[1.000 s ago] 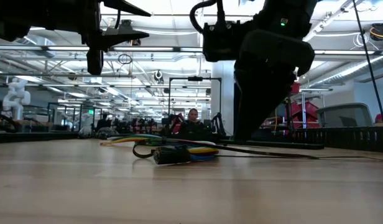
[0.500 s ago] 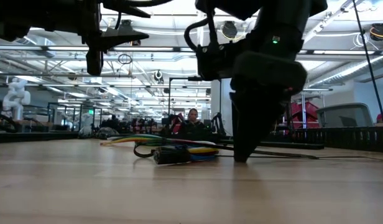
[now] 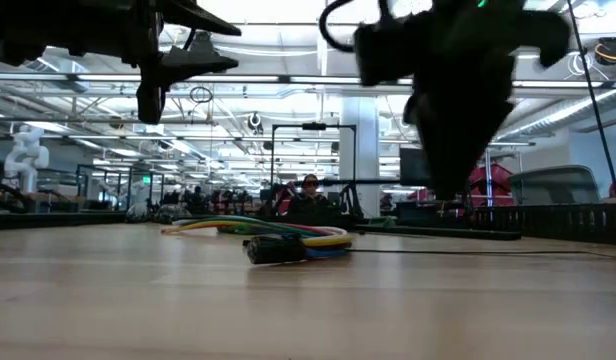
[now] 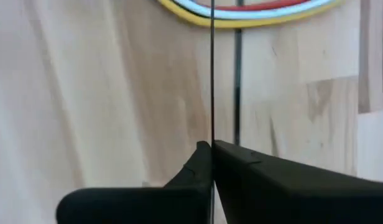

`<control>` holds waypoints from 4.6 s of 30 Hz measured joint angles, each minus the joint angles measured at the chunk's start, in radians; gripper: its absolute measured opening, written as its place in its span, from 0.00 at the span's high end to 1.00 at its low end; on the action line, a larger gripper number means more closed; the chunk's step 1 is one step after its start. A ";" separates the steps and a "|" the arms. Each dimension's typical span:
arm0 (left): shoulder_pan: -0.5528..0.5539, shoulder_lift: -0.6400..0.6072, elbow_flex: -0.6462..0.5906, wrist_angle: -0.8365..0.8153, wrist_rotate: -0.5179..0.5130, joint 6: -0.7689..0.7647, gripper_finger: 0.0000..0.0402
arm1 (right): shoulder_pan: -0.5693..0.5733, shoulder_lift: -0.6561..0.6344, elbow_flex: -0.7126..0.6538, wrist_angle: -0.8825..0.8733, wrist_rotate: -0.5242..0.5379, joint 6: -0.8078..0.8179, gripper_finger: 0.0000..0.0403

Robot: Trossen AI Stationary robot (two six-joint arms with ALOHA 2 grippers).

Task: Ziptie cables
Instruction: Wrap the black zip tie on the cable

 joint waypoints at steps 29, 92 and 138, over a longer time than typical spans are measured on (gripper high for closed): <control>0.236 0.441 0.621 -0.983 0.672 -0.019 0.65 | 0.363 -0.148 -0.135 -0.087 0.065 0.676 1.00; 0.276 0.782 1.236 -1.697 0.589 1.742 0.65 | 0.428 -0.202 -0.212 -0.060 0.275 0.915 1.00; 0.298 0.484 1.147 -1.870 0.698 1.199 1.00 | 0.452 -0.195 -0.212 -0.064 0.159 0.749 1.00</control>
